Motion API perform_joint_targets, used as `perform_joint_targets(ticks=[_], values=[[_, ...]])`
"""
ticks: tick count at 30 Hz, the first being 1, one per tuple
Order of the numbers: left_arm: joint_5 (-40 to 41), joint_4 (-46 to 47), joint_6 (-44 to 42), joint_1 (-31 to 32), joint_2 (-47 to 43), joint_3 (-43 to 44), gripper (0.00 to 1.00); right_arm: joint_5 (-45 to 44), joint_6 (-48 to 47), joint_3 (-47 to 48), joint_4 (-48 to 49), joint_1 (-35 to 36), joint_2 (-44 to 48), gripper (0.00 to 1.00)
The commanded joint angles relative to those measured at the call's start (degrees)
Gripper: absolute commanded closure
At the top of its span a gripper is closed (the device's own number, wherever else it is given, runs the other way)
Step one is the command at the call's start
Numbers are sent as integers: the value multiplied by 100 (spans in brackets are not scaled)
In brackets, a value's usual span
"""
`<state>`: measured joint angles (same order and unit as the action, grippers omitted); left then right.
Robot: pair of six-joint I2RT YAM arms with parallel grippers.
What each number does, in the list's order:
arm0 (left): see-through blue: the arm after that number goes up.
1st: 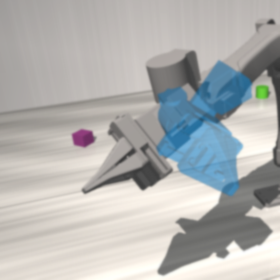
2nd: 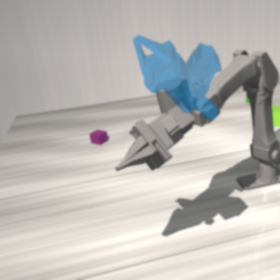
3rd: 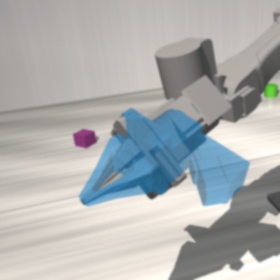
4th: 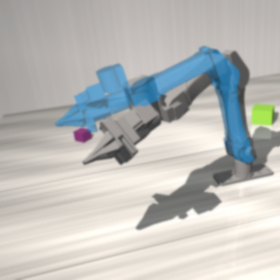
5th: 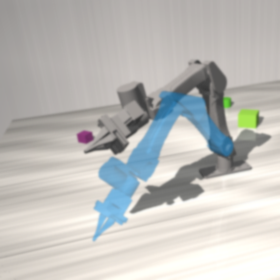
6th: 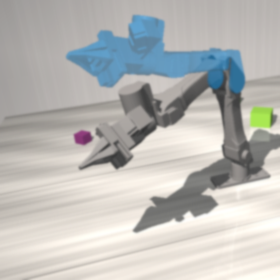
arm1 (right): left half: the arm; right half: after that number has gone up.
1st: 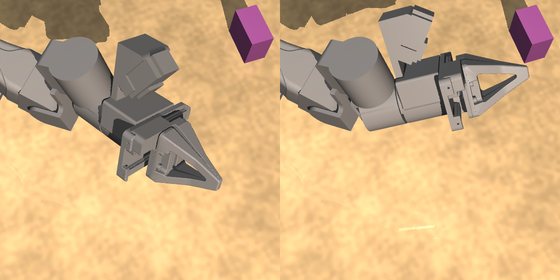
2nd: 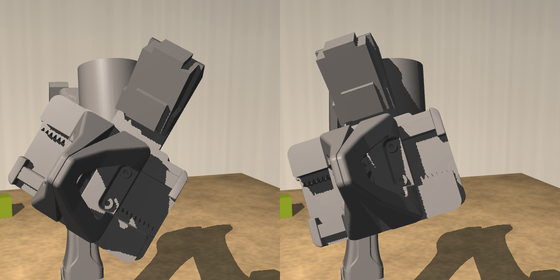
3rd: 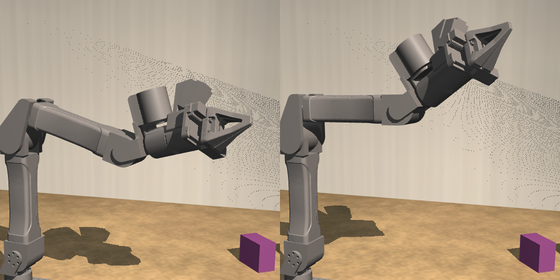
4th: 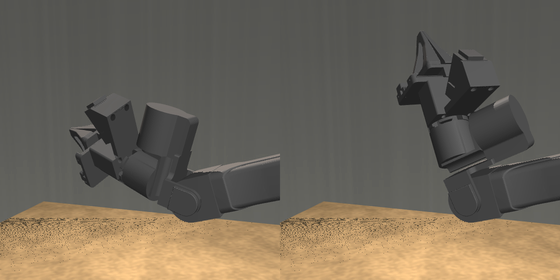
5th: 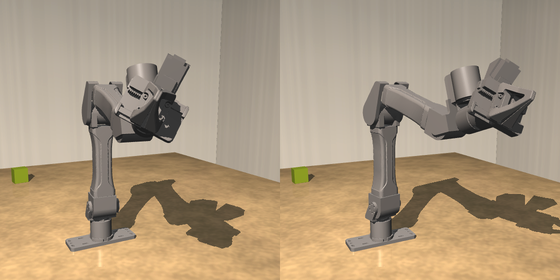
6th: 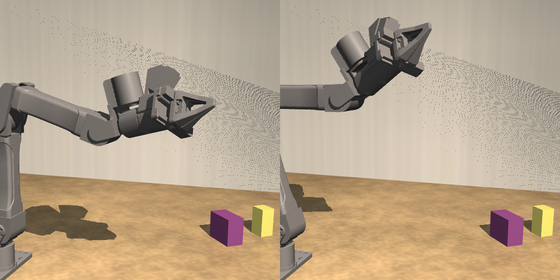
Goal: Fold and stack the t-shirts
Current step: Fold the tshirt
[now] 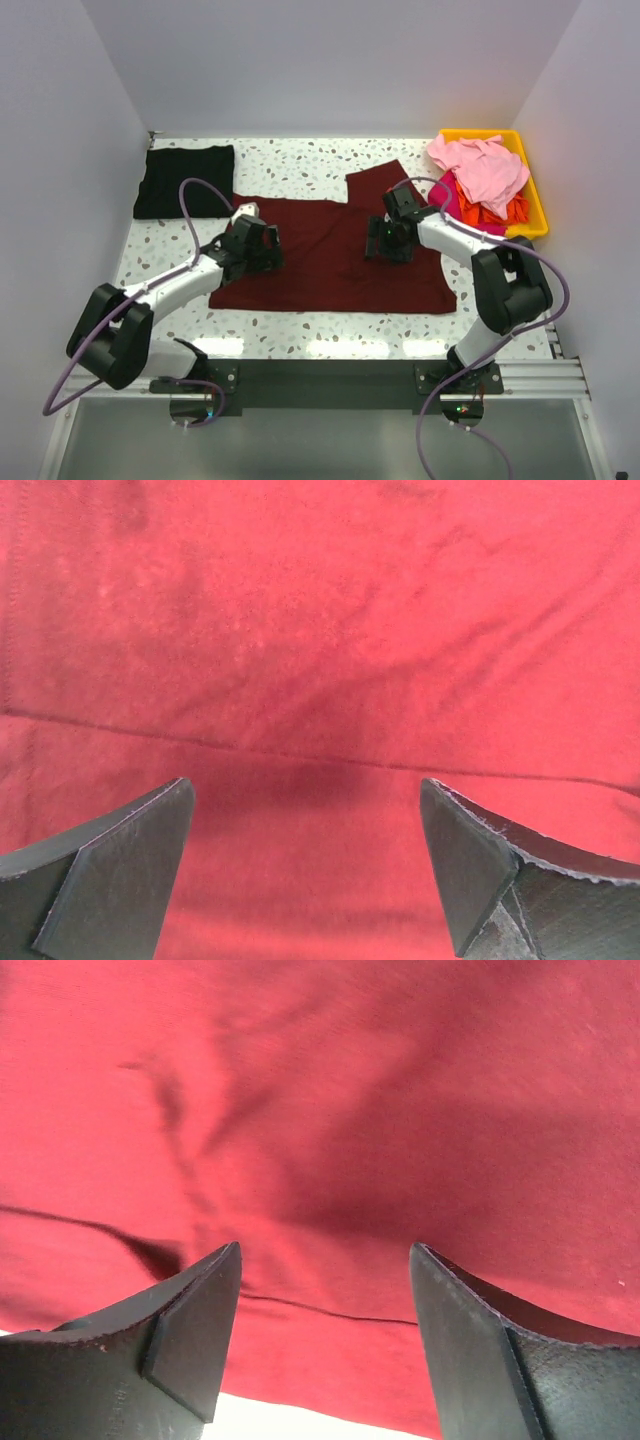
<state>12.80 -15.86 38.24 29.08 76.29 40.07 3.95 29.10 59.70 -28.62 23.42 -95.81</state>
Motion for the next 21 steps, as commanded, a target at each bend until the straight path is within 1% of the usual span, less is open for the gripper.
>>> perform_joint_targets(ticks=[1,4,9,12,17,21], values=[[118,759,-185,45,297,-219,0,-289,-28,-239,181,-83,186,28],[188,786,-37,45,404,-430,0,-324,25,-503,182,-118,185,28],[249,751,192,45,246,-921,0,-342,122,-1073,155,-110,317,28],[267,628,342,45,62,-1185,0,-298,218,-1442,146,-101,466,28],[232,382,632,80,-492,-1590,0,-166,385,-2023,190,-92,800,28],[214,-74,878,142,-931,-1757,0,-96,491,-2401,120,-74,1169,28]])
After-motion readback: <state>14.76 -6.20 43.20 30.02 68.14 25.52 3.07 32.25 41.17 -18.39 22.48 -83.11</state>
